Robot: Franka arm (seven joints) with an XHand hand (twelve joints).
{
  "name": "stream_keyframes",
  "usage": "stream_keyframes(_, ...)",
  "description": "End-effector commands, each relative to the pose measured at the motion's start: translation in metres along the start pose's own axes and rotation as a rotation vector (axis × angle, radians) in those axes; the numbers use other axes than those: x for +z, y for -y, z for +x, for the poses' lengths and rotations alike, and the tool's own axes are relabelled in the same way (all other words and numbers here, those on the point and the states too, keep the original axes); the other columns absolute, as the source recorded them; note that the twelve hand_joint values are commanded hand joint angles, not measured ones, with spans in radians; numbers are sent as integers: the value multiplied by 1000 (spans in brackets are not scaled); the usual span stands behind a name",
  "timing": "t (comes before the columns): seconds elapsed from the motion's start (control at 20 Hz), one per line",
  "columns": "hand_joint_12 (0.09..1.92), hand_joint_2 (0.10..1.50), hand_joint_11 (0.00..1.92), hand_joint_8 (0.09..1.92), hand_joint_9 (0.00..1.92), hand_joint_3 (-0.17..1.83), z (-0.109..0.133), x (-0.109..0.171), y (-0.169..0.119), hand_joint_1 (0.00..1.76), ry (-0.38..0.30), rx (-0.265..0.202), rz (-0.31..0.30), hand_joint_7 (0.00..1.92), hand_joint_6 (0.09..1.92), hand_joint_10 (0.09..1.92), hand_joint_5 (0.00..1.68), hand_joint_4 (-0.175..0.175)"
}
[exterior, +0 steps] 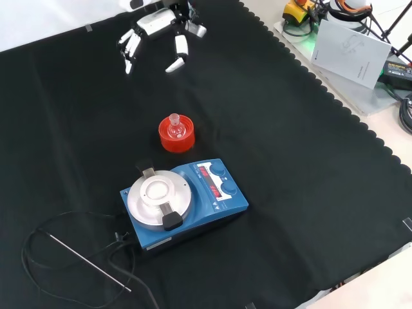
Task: Pick up the round-bottom flask.
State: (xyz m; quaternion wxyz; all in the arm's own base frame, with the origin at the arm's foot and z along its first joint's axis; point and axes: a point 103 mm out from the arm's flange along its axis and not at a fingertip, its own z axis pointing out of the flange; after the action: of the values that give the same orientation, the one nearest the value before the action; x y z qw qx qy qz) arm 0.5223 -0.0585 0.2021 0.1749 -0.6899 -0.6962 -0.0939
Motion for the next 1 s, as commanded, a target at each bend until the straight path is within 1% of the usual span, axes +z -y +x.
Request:
stream_keyframes(0.05,1345,374,188,655,588,1132,-5,17,1,996,-37,-6,-4,509,98,632,637,-45)
stream_keyframes(0.15,1345,373,189,654,593,1131,-5,22,2,1000,-51,-15,-3,511,106,632,654,-41)
stream_keyframes(0.25,1345,372,190,654,596,1130,-5,25,2,1002,-51,-20,5,515,114,631,669,-38)
stream_keyframes(0.35,1344,372,191,652,599,1129,-4,28,3,1004,-44,-27,5,517,121,629,679,-36)
stream_keyframes(0.6,1343,374,196,647,611,1126,-4,36,5,1007,-51,-35,5,522,140,625,704,-32)
stream_keyframes(0.9,1336,378,203,626,627,1119,-3,50,6,1011,-69,-50,4,536,191,598,707,-29)
stream_keyframes(1.0,1335,378,205,613,635,1120,-3,55,5,1013,-75,-59,5,543,240,587,691,-29)
